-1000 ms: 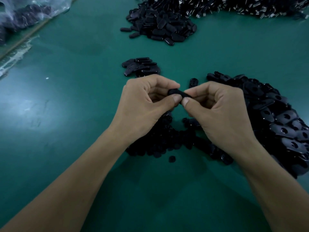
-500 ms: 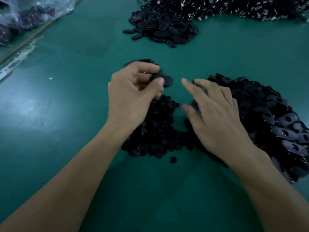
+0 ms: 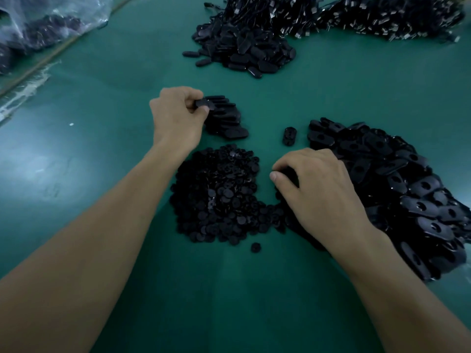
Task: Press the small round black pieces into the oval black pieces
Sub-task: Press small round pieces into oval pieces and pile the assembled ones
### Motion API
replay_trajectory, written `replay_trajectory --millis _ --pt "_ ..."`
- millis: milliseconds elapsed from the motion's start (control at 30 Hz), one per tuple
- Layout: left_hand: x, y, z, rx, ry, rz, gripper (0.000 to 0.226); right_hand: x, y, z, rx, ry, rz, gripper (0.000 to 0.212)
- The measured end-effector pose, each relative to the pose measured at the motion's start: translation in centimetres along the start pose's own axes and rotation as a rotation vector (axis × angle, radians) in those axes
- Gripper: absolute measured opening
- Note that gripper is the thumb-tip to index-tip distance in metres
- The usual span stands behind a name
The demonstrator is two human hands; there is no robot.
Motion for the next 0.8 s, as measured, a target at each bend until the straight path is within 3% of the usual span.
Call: replay_trajectory --millis 400,500,700,800 --pt "0.2 0.1 -0.7 0.033 -0.187 0.0 0.023 -0.9 0.1 -0.1 0.018 -0.192 -0.098 0.026" --pt "0.5 1.9 -2.2 0.099 -0.145 0.025 0.01 -0.9 0.1 -0.2 0.005 -0.205 -0.119 0.029" --pt "1.8 5.9 -5.3 0.239 0.008 0.247 0.006 -2.1 0.6 -0.5 -0.014 -0.19 -0.341 0.023" --pt "2.7 7.5 -6.2 0.304 0.012 0.407 0.018 -2.5 0.8 -0.5 -0.068 -0.35 -0.447 0.019"
Point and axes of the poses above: each hand's wrist, its own y-axis away from the middle knuckle, its own x-axis out of the palm, z = x × y, the point moved 6 cm from there along -y, towards the middle knuckle, and after that the axes turned 10 degrees about z, right-handed, at the moved point
